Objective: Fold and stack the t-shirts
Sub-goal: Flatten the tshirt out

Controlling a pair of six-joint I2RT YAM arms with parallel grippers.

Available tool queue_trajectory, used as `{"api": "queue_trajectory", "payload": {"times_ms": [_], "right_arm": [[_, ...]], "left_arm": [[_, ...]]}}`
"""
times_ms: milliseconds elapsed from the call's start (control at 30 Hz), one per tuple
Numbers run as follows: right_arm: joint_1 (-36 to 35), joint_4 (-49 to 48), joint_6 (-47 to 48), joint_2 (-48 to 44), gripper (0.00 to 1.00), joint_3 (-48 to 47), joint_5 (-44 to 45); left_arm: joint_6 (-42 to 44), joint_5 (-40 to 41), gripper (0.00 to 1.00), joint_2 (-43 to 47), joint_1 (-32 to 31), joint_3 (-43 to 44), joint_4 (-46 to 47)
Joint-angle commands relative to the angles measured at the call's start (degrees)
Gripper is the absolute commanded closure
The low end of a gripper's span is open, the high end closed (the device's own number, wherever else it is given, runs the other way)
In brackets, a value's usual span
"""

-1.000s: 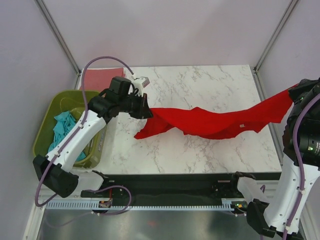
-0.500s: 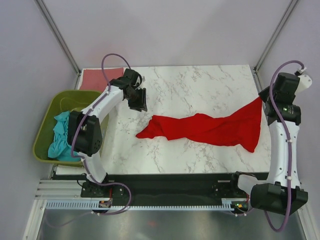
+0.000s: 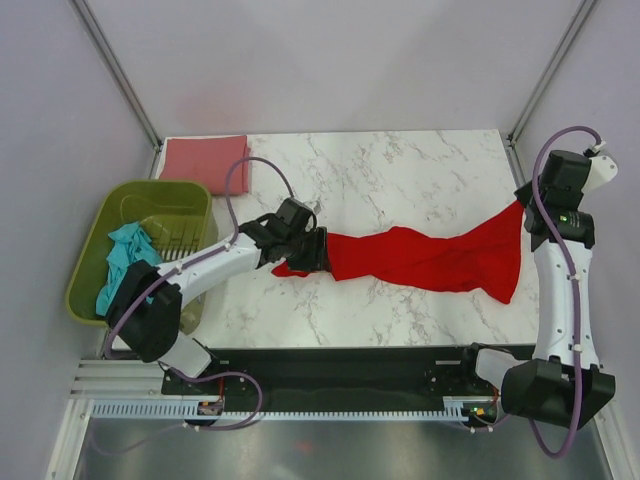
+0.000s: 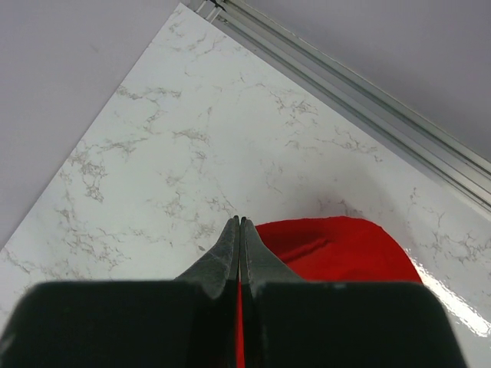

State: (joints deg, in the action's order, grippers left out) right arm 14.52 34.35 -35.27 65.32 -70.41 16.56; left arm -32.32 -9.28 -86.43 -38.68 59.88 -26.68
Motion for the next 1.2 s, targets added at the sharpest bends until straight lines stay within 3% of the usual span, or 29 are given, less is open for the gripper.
{"api": "queue_trajectory", "payload": {"times_ms": [0,300,433,567,600,633,667,800,933,1000,1067,1100,1167], "right_arm": [[0.33,-2.36,-0.15,-2.21,1.00,-0.25,0.41],[0.33,-2.36,-0.24,-3.88,1.00,1.42,0.49],[0.33,-2.36,0.28,-4.59,1.00,1.77,1.20],[0.33,-2.01,0.55,-5.29,1.00,1.77,1.99],[0.33,-2.00,0.55,-5.38,1.00,1.86,2.16],[0.24,-2.00,0.29,-5.73,1.00,1.94,1.99],[0.33,-2.09,0.11,-5.82,1.00,2.03,1.90],[0.33,-1.92,0.37,-6.17,1.00,1.94,2.16],[0.33,-1.83,0.64,-5.91,1.00,1.95,2.52],[0.33,-1.74,0.46,-5.99,1.00,2.03,2.43],[0.33,-1.65,0.29,-5.91,1.00,2.21,2.34],[0.33,-1.65,0.37,-5.82,1.00,2.30,2.17],[0.24,-1.65,0.64,-5.90,1.00,2.03,2.08]], "left_arm": [[-5.74,1.63,0.41,-1.97,-1.23,-1.17,8.74],[-5.83,4.18,0.48,-13.92,-1.40,4.37,11.91],[-5.13,4.27,0.58,-15.08,-1.31,7.18,11.82],[-4.25,4.96,0.62,-13.41,-1.32,8.76,11.73],[-3.99,5.15,0.67,-13.24,-1.31,9.11,11.65],[-3.29,5.15,0.80,-13.58,-1.23,10.25,11.56],[-2.93,4.80,0.83,-13.93,-1.31,10.96,11.39],[-2.93,3.21,0.81,-15.34,-1.32,14.73,7.53],[-2.32,3.83,0.94,-16.39,-1.31,18.24,5.94],[-1.27,1.91,0.92,-18.93,-1.40,20.70,4.98],[2.33,-1.51,0.82,-22.27,-1.31,28.25,1.91],[3.56,-1.71,0.78,-26.99,-1.31,31.58,-4.11],[7.25,-1.36,0.80,-31.32,-1.31,40.47,-9.59]]}}
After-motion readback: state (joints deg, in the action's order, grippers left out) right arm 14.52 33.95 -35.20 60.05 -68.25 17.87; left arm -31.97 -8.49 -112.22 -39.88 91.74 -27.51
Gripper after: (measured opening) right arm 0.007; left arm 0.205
